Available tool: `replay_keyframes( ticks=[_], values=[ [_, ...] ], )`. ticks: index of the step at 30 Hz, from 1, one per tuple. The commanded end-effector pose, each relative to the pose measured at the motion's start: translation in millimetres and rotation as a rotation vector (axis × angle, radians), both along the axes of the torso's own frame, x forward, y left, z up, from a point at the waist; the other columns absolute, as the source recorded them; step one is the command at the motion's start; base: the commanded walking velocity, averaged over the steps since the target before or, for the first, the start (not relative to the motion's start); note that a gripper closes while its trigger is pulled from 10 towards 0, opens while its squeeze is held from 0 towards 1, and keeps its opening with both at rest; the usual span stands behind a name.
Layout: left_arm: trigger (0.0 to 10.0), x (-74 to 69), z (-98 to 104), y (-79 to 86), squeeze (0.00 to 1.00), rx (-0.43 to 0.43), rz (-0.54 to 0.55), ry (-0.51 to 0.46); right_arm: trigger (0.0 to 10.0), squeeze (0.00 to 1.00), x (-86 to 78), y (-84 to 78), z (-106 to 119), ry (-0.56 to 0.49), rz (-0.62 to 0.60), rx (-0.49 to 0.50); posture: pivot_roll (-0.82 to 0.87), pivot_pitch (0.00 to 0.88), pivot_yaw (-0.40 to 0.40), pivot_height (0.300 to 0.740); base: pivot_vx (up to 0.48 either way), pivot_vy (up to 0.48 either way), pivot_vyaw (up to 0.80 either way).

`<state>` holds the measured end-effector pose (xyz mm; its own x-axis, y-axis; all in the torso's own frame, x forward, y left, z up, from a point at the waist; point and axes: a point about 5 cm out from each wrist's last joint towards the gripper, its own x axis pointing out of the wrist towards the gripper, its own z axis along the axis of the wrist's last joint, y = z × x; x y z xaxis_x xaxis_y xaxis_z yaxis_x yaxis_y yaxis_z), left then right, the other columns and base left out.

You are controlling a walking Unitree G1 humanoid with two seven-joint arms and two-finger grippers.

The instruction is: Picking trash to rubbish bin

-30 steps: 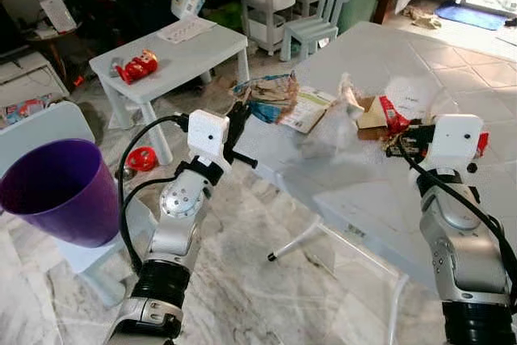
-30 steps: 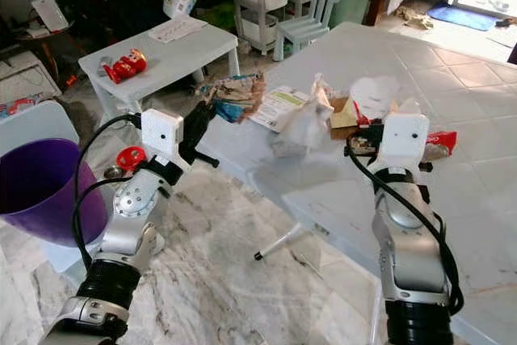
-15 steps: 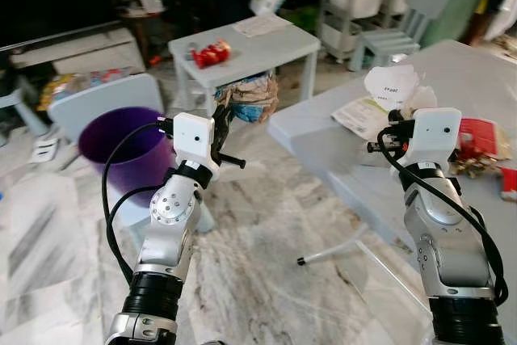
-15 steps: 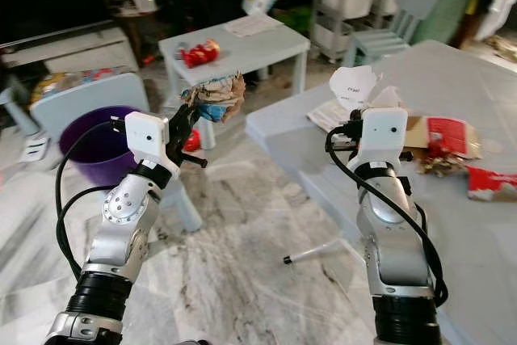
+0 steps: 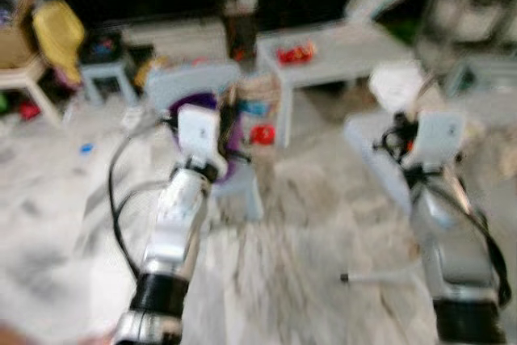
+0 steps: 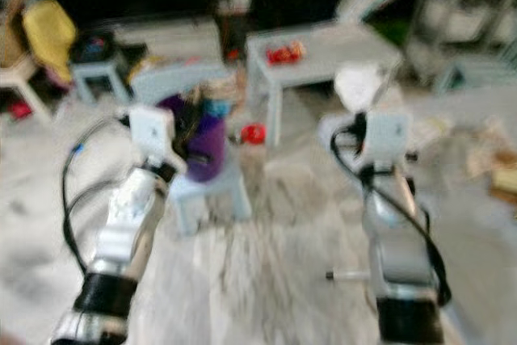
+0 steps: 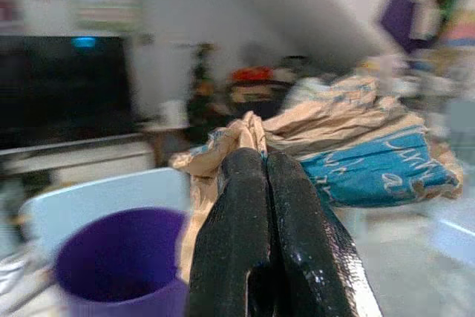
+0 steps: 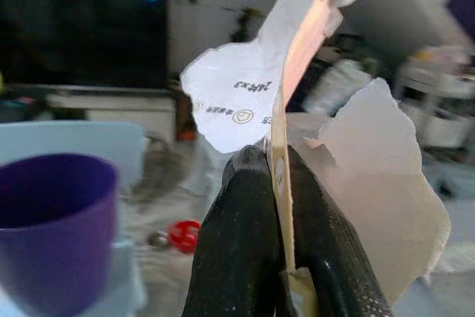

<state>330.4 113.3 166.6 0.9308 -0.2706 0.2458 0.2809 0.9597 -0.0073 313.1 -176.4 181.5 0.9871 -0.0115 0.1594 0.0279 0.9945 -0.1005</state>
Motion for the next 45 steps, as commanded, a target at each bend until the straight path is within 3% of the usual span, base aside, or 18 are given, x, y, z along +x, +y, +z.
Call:
replay_keyframes(
  ticks=[1,17,28,45],
  values=[
    [0.0,1.0,5.0,-3.3,0.0,-0.013,-0.008,-0.007,0.0,0.0,1.8,-4.2,5.0,-0.019,-0.009,-0.005,-0.09,0.0,0.01,0.74,0.0,0.0,0.8],
    [0.0,0.3,7.8,-2.4,0.0,-0.014,0.005,-0.012,0.0,0.0,2.0,-0.2,5.3,-0.032,0.007,-0.002,-0.08,0.0,0.01,0.74,0.0,0.0,0.8],
    [0.0,-0.7,10.6,-1.6,0.0,-0.027,-0.007,-0.022,0.0,0.0,1.7,3.2,4.9,-0.039,0.017,0.021,-0.08,0.0,0.01,0.74,0.0,0.0,0.0],
    [0.0,-1.1,9.6,-5.4,0.0,-0.054,-0.044,-0.006,0.0,0.0,2.3,4.0,5.3,-0.047,0.016,0.024,-0.08,0.0,0.012,0.74,0.396,0.0,0.0]
  ],
)
